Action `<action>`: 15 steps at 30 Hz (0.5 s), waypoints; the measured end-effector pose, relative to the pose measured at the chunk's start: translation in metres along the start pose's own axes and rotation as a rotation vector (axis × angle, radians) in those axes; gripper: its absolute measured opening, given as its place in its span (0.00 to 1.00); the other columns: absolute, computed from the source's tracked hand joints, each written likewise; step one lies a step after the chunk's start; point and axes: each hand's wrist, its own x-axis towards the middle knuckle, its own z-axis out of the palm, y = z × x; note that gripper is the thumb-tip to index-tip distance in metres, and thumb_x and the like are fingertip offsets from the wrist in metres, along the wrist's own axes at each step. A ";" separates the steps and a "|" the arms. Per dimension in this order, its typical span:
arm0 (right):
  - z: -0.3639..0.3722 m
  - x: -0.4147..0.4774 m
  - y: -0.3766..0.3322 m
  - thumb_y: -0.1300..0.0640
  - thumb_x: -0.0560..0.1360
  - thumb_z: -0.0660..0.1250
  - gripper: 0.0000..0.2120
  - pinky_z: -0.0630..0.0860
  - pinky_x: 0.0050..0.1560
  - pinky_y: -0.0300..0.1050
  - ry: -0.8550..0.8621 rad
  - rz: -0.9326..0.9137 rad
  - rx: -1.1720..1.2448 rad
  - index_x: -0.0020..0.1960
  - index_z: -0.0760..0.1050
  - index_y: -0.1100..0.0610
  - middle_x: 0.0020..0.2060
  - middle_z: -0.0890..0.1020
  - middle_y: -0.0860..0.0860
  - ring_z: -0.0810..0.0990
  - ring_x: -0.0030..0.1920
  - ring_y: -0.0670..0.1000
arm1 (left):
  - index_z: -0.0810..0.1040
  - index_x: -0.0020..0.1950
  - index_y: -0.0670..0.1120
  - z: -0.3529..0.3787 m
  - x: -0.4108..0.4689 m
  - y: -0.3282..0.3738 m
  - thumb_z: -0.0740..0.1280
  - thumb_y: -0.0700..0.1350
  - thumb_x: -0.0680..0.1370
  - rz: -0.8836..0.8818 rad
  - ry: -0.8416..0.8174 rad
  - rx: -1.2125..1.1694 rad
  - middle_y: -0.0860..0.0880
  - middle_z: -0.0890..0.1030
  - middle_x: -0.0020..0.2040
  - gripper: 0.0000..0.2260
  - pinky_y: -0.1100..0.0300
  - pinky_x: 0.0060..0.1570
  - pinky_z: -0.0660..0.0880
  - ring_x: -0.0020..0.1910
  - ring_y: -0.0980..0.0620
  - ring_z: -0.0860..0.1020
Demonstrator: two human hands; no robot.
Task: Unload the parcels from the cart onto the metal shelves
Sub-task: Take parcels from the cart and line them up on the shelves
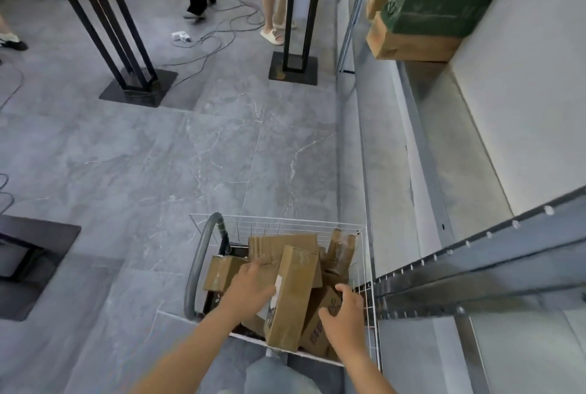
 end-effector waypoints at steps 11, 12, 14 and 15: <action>0.057 0.058 0.003 0.43 0.71 0.70 0.48 0.65 0.70 0.52 -0.202 0.294 -0.136 0.78 0.42 0.52 0.74 0.58 0.53 0.62 0.72 0.55 | 0.49 0.77 0.53 0.045 0.056 -0.051 0.59 0.57 0.77 -0.174 -0.317 0.036 0.48 0.55 0.76 0.32 0.51 0.70 0.62 0.73 0.46 0.59; 0.061 0.062 0.003 0.41 0.71 0.69 0.49 0.65 0.69 0.52 -0.201 0.318 -0.144 0.78 0.41 0.51 0.73 0.57 0.53 0.62 0.72 0.55 | 0.49 0.77 0.53 0.048 0.064 -0.056 0.59 0.56 0.78 -0.165 -0.314 0.047 0.48 0.55 0.76 0.31 0.52 0.70 0.62 0.73 0.46 0.59; 0.072 0.070 0.004 0.38 0.70 0.69 0.52 0.65 0.69 0.50 -0.166 0.355 -0.206 0.77 0.38 0.51 0.72 0.57 0.54 0.63 0.71 0.55 | 0.49 0.77 0.53 0.053 0.078 -0.062 0.59 0.56 0.78 -0.186 -0.307 0.030 0.48 0.54 0.76 0.31 0.54 0.69 0.63 0.73 0.47 0.60; 0.084 0.073 0.007 0.36 0.68 0.69 0.54 0.64 0.70 0.49 -0.135 0.344 -0.254 0.77 0.37 0.52 0.73 0.57 0.56 0.63 0.71 0.55 | 0.50 0.77 0.53 0.054 0.082 -0.061 0.59 0.56 0.78 -0.220 -0.323 0.012 0.48 0.54 0.76 0.31 0.55 0.69 0.63 0.72 0.47 0.61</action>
